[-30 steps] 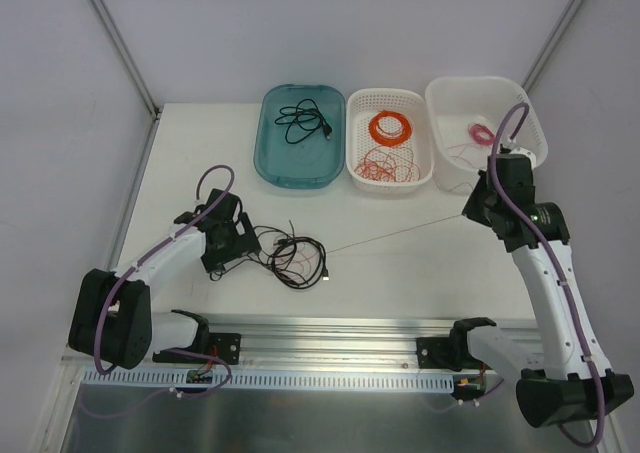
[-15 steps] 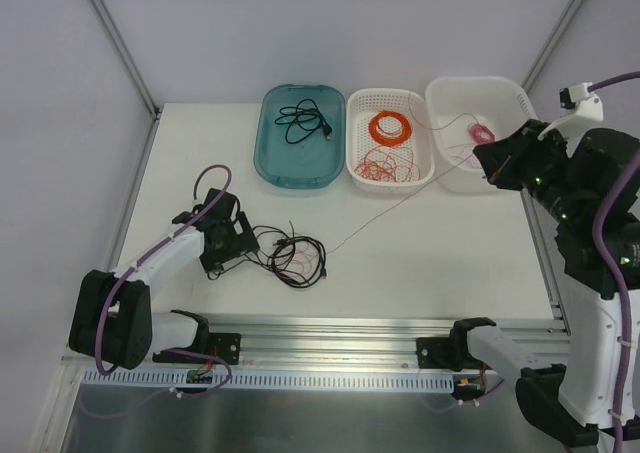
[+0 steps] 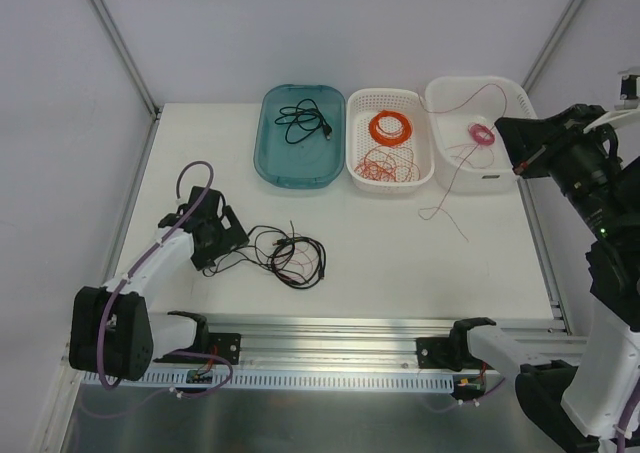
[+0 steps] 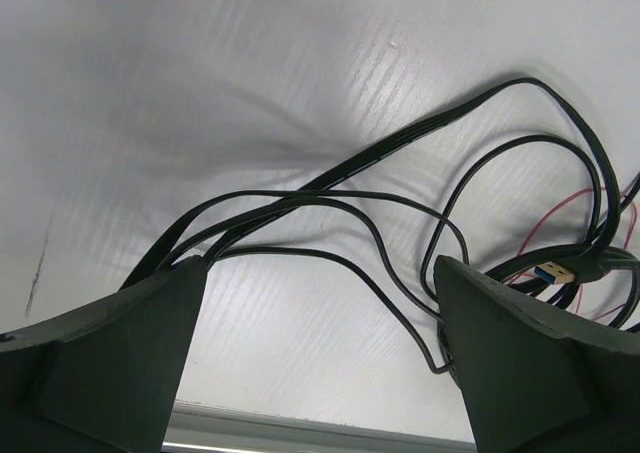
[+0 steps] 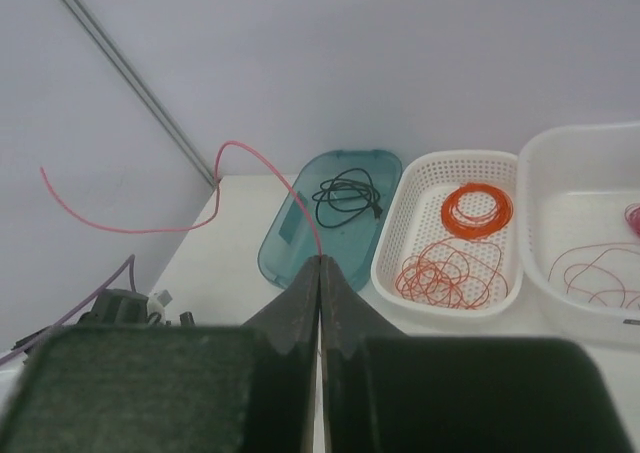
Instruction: Untangle the cables
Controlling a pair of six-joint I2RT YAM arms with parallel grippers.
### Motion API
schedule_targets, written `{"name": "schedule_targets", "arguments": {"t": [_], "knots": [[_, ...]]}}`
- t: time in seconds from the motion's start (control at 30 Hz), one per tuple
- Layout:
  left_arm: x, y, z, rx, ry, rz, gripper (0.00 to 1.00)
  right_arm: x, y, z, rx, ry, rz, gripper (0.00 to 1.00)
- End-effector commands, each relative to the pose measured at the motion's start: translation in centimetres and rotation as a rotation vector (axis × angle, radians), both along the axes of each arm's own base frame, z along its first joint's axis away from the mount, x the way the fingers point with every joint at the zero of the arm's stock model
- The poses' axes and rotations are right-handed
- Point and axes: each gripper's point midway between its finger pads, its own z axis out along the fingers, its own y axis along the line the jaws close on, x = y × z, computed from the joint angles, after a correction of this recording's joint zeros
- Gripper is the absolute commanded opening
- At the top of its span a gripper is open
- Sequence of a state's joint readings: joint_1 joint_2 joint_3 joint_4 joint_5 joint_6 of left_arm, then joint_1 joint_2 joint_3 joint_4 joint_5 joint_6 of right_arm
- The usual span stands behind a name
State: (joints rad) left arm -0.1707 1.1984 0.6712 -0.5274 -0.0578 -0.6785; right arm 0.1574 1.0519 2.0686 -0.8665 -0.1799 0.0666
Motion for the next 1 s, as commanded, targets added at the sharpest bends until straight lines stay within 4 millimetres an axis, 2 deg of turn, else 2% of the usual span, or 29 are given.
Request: {"name": "schedule_targets", "arguments": {"t": [0.0,0.03,0.07,0.13,0.17,0.2,0.27,0.3,0.37,0.4,0.5,0.53,0.6,0.63,0.67,0.73,0.77,0.9,0.97], "knots": [[0.1,0.6,1.2,0.015,-0.032,-0.014,0.99,0.8,1.1,-1.3,0.015,0.023,0.051,0.01],[0.3,0.4,1.6,0.009,-0.043,-0.021,0.99,1.1,1.5,-2.3,0.023,0.051,0.073,0.01],[0.4,0.3,1.9,0.004,-0.053,-0.029,0.99,2.3,1.9,-5.6,0.017,0.137,0.081,0.01],[0.6,0.1,2.9,-0.007,-0.089,-0.059,0.99,2.3,2.1,-7.8,0.023,0.171,0.094,0.01],[0.7,0.0,3.3,-0.011,-0.106,-0.070,0.99,3.5,2.3,-12.2,0.016,0.275,0.088,0.01],[0.9,-0.1,4.2,-0.009,-0.139,-0.098,0.99,3.2,2.3,-13.3,0.016,0.287,0.087,0.01],[1.0,-0.3,5.1,-0.014,-0.177,-0.133,0.99,3.6,2.4,-17.4,0.018,0.379,0.085,0.01],[1.2,-0.2,6.1,-0.002,-0.220,-0.159,0.99,3.8,2.5,-21.6,0.015,0.463,0.082,0.01],[1.0,-0.4,7.4,0.000,-0.281,-0.214,0.99,3.8,2.3,-25.5,0.016,0.539,0.066,0.01],[1.0,-0.5,7.9,0.001,-0.302,-0.230,0.99,3.8,1.9,-30.0,0.000,0.631,0.036,0.01],[0.7,-0.7,9.7,0.008,-0.388,-0.294,0.99,3.3,1.1,-35.4,-0.019,0.739,-0.019,0.01],[0.6,-0.7,10.0,0.013,-0.406,-0.309,0.99,2.7,1.0,-38.6,-0.029,0.823,-0.026,0.01],[0.5,-0.7,10.8,0.026,-0.465,-0.346,0.99,2.6,1.1,-40.9,-0.019,0.880,-0.034,0.01],[0.4,-0.8,10.9,0.031,-0.483,-0.359,0.99,2.0,1.1,-42.9,-0.029,0.929,-0.037,0.01],[0.5,-0.9,11.5,0.034,-0.524,-0.373,0.99,2.1,1.1,-44.1,-0.040,0.963,-0.043,0.01],[0.2,-1.1,11.1,0.022,-0.543,-0.386,0.99,1.9,1.1,-45.8,-0.098,1.003,-0.054,0.01],[0.2,-1.2,11.3,0.015,-0.560,-0.386,0.99,1.7,1.0,-47.3,-0.137,1.065,-0.063,0.01],[0.4,-1.1,11.2,0.019,-0.571,-0.375,0.99,1.2,0.4,-50.1,-0.271,1.185,-0.106,0.09],[0.5,-1.2,11.1,0.019,-0.565,-0.378,0.99,1.4,1.0,-50.6,-0.286,1.198,-0.089,0.15]]}}
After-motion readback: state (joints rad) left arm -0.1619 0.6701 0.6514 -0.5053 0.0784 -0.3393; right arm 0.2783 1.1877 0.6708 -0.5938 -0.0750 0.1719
